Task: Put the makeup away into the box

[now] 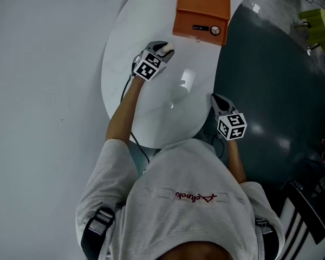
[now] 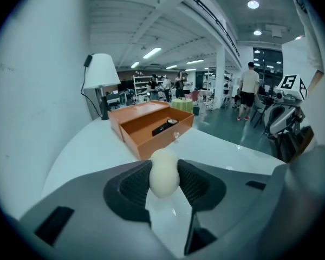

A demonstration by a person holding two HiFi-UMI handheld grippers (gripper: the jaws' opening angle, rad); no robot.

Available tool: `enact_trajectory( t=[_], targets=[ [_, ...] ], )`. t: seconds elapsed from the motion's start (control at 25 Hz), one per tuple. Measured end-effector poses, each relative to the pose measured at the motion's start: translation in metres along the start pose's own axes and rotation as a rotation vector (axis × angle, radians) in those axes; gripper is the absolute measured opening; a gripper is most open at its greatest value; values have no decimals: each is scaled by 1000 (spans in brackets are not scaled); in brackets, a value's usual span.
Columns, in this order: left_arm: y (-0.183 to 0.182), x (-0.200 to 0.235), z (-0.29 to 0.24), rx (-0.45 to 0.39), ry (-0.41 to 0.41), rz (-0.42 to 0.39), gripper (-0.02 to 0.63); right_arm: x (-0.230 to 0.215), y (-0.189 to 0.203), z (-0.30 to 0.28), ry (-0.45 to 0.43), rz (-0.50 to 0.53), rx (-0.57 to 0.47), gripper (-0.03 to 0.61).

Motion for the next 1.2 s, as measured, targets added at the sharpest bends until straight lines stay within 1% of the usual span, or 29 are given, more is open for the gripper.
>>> enact_trajectory(
  t=[0.2, 0.32, 0.4, 0.56, 0.8, 0.96, 1.2],
  targets=[
    [-32, 18, 36, -81, -69, 5, 150, 10, -12, 14, 21, 17, -39, 20],
    [-52, 30, 54, -139, -95, 24, 150, 15, -21, 21, 35, 25, -67, 20],
    [-59, 33, 62, -156, -104, 30, 150, 19, -23, 24, 39, 28, -78, 20],
    [-64, 32, 64, -158, -108, 19, 150, 20, -18, 28, 47, 24, -77, 20],
    [-70, 35, 52, -148, -89, 12, 150, 15, -5, 25, 59, -15, -62, 20],
    [-88, 35, 32, -141, -69, -19, 150, 5, 0, 26, 77, -45, -59, 20],
    [-120, 28, -12, -131, -19, -64, 150, -20, 12, 34, 127, -101, -52, 20]
  ],
)
Point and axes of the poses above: the fingertips, and each gripper's own axes: z backward along the fingers, x to its left, y out of its underside, the point moved 7 cm from there along z, backward along the fingers, and after that the axes turned 15 degrees about x, right-handed, at the moved point
